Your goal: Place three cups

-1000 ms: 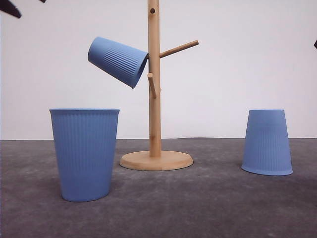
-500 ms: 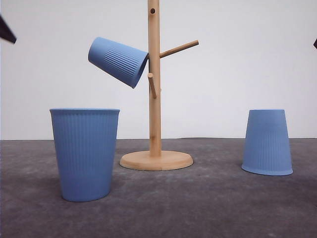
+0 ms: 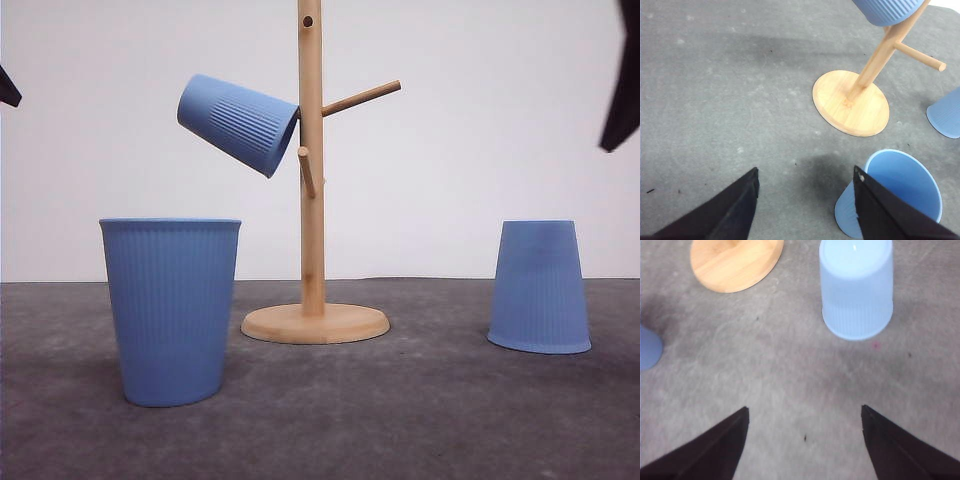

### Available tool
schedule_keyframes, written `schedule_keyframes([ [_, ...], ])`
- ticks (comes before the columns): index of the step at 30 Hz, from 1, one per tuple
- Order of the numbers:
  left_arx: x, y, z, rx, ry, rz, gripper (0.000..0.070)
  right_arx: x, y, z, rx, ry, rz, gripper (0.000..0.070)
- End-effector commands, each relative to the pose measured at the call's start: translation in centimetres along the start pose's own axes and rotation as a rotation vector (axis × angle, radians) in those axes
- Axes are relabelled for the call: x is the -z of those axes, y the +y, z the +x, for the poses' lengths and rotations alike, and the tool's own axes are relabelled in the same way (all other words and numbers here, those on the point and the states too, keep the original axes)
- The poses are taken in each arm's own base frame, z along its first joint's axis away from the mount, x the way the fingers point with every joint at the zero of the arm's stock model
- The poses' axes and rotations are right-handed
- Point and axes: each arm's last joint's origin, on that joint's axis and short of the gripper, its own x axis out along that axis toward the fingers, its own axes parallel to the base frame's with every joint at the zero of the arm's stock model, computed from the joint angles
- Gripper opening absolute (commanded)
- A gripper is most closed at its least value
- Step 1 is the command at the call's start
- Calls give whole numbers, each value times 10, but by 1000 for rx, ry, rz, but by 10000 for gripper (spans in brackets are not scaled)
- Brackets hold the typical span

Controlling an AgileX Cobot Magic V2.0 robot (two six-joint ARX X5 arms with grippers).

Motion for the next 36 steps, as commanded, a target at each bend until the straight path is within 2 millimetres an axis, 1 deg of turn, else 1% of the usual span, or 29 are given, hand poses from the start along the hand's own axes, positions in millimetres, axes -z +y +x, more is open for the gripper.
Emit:
schedule_keyframes([
  [1, -2, -1, 0, 4, -10, 1, 349, -15, 1, 8, 7, 17, -3, 480],
  [5, -2, -1, 0, 3, -9, -2, 349, -42, 0, 29, 27, 57, -21, 554],
  [8, -2, -1, 0, 3, -9, -10, 349, -61, -1, 44, 69, 54, -46, 565],
  [11, -2, -1, 0, 3, -9, -21, 349, -77, -3, 57, 99, 38, -62, 612],
  [13, -2, -1, 0, 2, -9, -21, 348, -86, -6, 66, 109, 26, -66, 628],
  [17, -2, -1, 0, 2, -9, -24, 348, -95, -12, 86, 113, 8, -67, 628],
  [23, -2, -1, 0, 2, -8, -24, 348, -94, -24, 113, 127, 60, -44, 627],
  [27, -2, 0, 0, -2, -9, -24, 348, -93, -29, 121, 128, 75, -34, 598],
  [28, -2, 0, 0, -2, -9, -24, 348, -94, -29, 121, 126, 75, -34, 576],
  [32, -2, 0, 0, -2, -8, -24, 348, -94, -28, 121, 114, 68, -35, 446],
  [34, -2, 0, 0, -2, -8, -24, 348, -94, -28, 122, 98, 71, -32, 405],
  [36, -2, 0, 0, -2, -8, -24, 348, -94, -28, 122, 83, 75, -28, 378],
])
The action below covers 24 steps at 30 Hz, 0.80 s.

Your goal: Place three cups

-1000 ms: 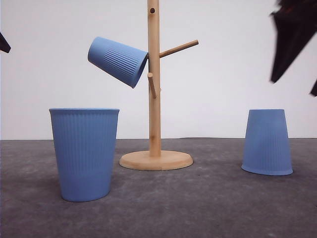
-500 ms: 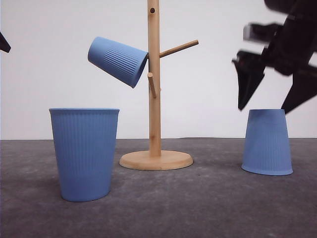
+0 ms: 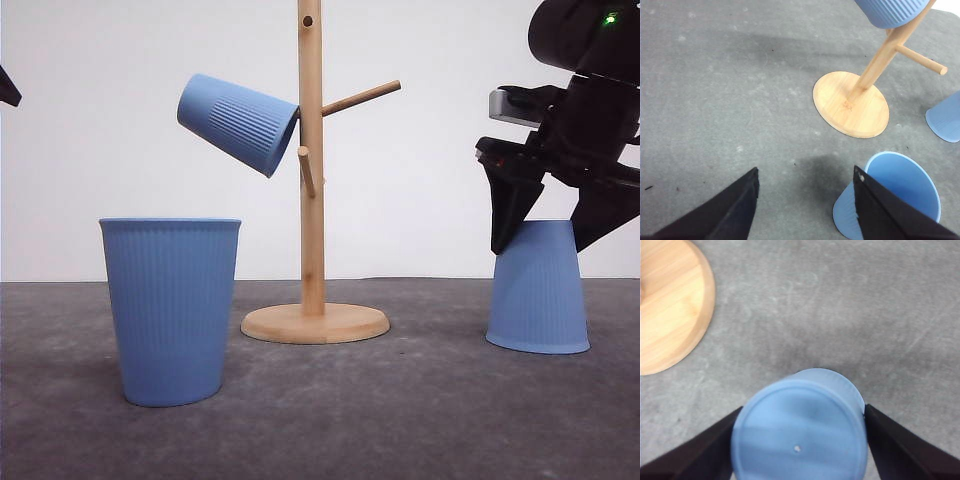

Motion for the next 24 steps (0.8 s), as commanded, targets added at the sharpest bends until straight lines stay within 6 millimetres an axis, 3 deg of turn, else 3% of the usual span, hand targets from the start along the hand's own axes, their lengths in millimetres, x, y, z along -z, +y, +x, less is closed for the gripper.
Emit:
schedule_keyframes([
  [1, -2, -1, 0, 1, -8, 0, 348, -4, 2, 2, -26, -3, -8, 368],
  [8, -2, -1, 0, 1, -8, 0, 348, -3, 3, -13, -48, -7, -1, 347],
  [14, -2, -1, 0, 1, -8, 0, 348, -3, -2, -57, -87, -110, 43, 347],
  [19, -2, -1, 0, 1, -8, 0, 348, -1, -15, -98, -292, -199, 165, 348],
  [24, -2, -1, 0, 1, -9, 0, 348, -6, -34, -122, -498, -298, 268, 348],
])
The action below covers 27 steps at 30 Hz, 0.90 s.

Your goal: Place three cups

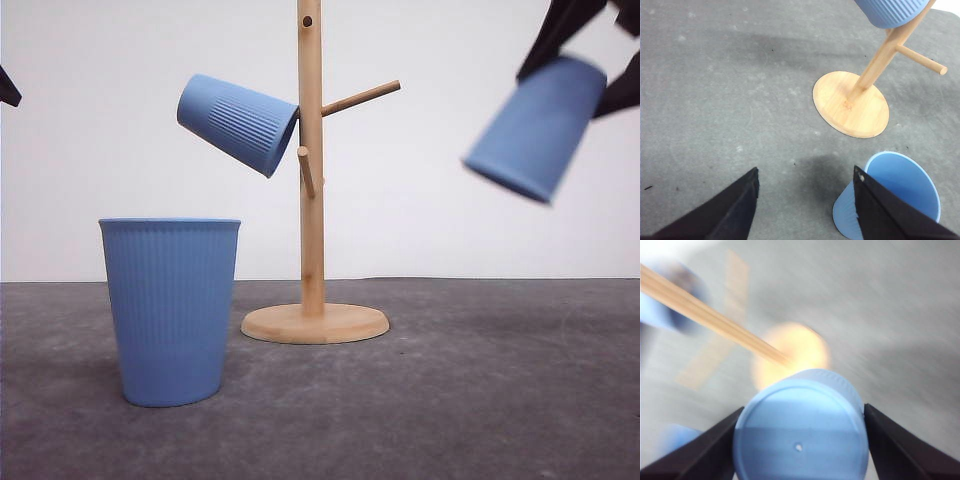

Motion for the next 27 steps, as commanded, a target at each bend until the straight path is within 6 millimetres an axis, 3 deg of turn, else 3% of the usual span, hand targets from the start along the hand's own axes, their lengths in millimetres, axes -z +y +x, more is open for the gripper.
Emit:
schedule_keyframes([
  [1, -2, -1, 0, 2, -9, 1, 348, -10, -2, -4, -74, -30, 81, 348],
  [7, -2, -1, 0, 2, -10, 1, 348, -32, -9, -2, -208, -130, 144, 348],
  [13, -2, -1, 0, 2, -10, 1, 348, -50, -14, 16, -319, -182, 177, 348],
  [20, -2, -1, 0, 2, -10, 1, 348, -54, -23, 45, -394, -140, 209, 348],
  [27, -2, -1, 0, 2, -10, 1, 348, -49, -20, 70, -425, -91, 197, 348],
])
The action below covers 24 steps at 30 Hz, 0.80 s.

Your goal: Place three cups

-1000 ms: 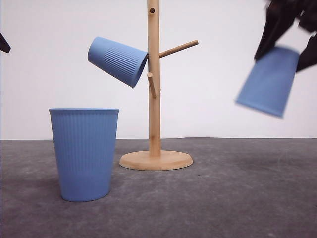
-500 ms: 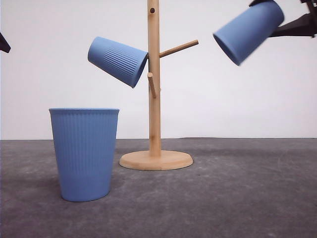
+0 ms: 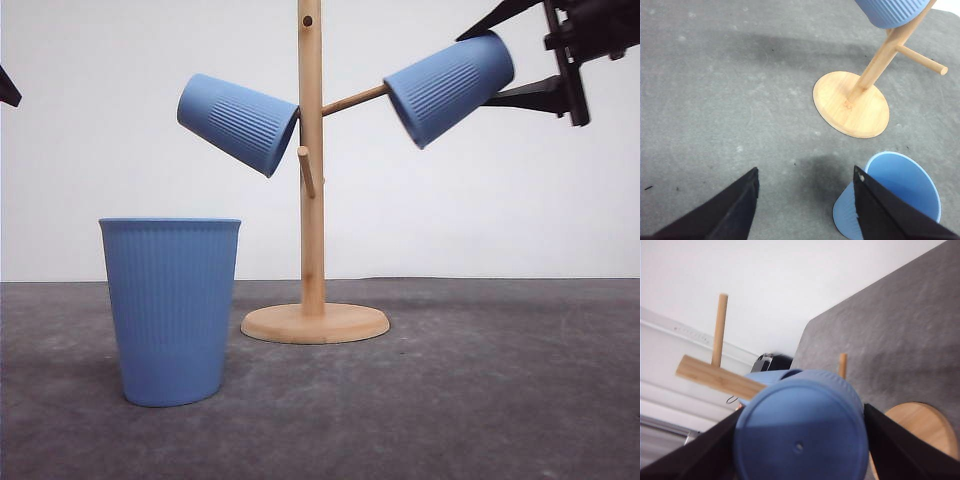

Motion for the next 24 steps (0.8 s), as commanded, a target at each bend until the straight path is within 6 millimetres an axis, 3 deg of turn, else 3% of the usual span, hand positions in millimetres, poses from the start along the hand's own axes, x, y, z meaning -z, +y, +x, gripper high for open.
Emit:
schedule_keyframes([
  [1, -2, -1, 0, 2, -10, 1, 348, -2, 0, 7, -14, 8, -4, 348],
  [18, -2, -1, 0, 2, -10, 1, 348, 18, -2, 45, 1, 55, -45, 351],
  [22, -2, -1, 0, 2, -10, 1, 348, 20, -3, 49, 10, 54, -44, 467],
  [24, -2, -1, 0, 2, -10, 1, 348, 20, -3, 49, 12, 53, -44, 487],
])
